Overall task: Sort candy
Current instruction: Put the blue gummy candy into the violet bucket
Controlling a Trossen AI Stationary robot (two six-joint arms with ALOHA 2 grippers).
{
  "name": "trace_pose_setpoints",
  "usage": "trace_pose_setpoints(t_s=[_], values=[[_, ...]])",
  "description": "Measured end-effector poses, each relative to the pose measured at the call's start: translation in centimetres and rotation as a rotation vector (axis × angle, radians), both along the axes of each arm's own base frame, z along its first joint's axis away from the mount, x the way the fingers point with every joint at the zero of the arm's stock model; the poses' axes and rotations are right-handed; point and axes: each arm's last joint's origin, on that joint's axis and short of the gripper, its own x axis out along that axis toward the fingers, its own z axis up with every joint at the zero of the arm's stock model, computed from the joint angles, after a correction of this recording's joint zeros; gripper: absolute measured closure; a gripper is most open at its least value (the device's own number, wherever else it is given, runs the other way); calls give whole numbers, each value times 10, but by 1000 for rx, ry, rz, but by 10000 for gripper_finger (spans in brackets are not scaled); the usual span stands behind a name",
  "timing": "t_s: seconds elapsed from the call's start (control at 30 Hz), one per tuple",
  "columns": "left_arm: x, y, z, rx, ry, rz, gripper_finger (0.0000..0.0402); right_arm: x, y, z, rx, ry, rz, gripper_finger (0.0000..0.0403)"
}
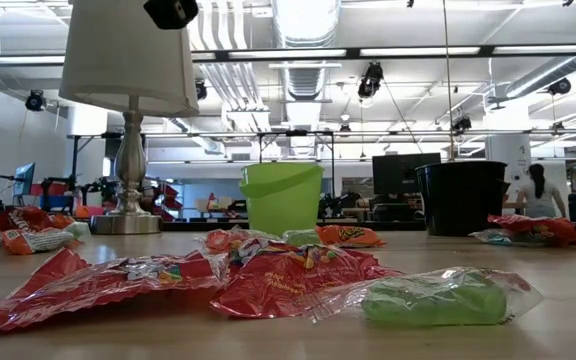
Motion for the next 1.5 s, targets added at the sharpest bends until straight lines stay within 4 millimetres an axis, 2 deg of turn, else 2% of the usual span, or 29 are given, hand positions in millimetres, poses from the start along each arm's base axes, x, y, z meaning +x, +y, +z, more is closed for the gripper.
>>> trace_pose_setpoints(t_s=[0.43, 0.83, 1.03, 1.37, 1.5], values=[[3, 1, -4, 8, 35, 34, 219, 0, 1, 1, -4, -10, 7, 390], [16, 5, -8, 34, 16, 70, 225, 1, 0, 2, -5, -11, 5, 390], [17, 6, -9, 49, 19, 64, 265, 0, 0, 2, -17, -5, 10, 390], [16, 5, -9, 71, 11, 56, 390, 0, -1, 2, -17, -6, 9, 390], [16, 5, -9, 72, 11, 55, 392, 1, -2, 2, -17, -5, 6, 386]])
